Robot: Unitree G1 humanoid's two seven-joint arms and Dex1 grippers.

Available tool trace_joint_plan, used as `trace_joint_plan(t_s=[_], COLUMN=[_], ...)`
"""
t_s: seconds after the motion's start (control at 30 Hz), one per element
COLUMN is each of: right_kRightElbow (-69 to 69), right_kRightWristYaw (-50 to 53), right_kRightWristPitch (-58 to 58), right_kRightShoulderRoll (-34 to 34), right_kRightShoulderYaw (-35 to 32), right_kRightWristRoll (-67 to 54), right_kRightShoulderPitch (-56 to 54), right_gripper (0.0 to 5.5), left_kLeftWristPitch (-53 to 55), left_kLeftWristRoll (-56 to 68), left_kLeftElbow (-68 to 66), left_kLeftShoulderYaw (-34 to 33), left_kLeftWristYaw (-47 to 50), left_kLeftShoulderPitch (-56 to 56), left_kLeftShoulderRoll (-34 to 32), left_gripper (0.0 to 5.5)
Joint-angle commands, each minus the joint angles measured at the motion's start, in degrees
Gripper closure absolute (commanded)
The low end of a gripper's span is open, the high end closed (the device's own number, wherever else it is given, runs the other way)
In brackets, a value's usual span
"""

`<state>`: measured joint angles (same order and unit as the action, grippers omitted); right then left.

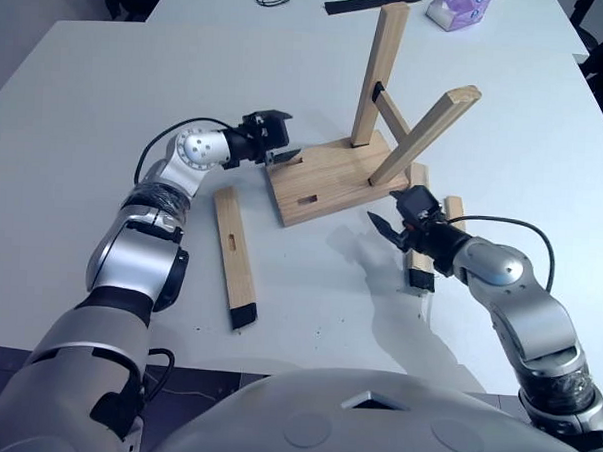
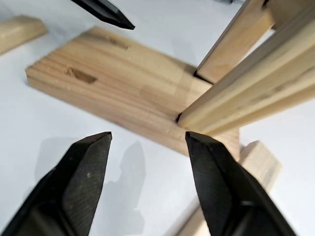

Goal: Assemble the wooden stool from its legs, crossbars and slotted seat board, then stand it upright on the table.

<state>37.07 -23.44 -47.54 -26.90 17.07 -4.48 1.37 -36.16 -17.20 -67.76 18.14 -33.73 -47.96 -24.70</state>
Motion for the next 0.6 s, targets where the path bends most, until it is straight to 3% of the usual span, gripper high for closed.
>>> trace_joint_plan(t_s=[0.03,0.43,0.6], right_kRightElbow=[0.7,-0.3,-1.3], right_kRightWristYaw=[0.0,2.3,2.9], right_kRightWristPitch=[-1.1,-3.0,-3.6], right_kRightShoulderRoll=[0.5,1.0,1.2], right_kRightShoulderYaw=[2.9,2.1,2.5], right_kRightWristRoll=[0.0,0.8,1.1], right_kRightShoulderPitch=[0.4,0.8,0.2], right_gripper=[2.75,2.75,2.75], left_kLeftWristPitch=[1.1,-5.3,-5.4], left_kLeftWristRoll=[-2.9,-7.7,-4.7], left_kLeftElbow=[-4.9,-7.3,-7.3], left_kLeftShoulderYaw=[-0.5,3.3,1.6], left_kLeftWristYaw=[9.1,2.9,-2.3], left_kLeftShoulderPitch=[-6.0,1.0,3.2], left_kLeftShoulderRoll=[0.6,-2.4,-3.2], left_gripper=[2.11,2.11,2.11])
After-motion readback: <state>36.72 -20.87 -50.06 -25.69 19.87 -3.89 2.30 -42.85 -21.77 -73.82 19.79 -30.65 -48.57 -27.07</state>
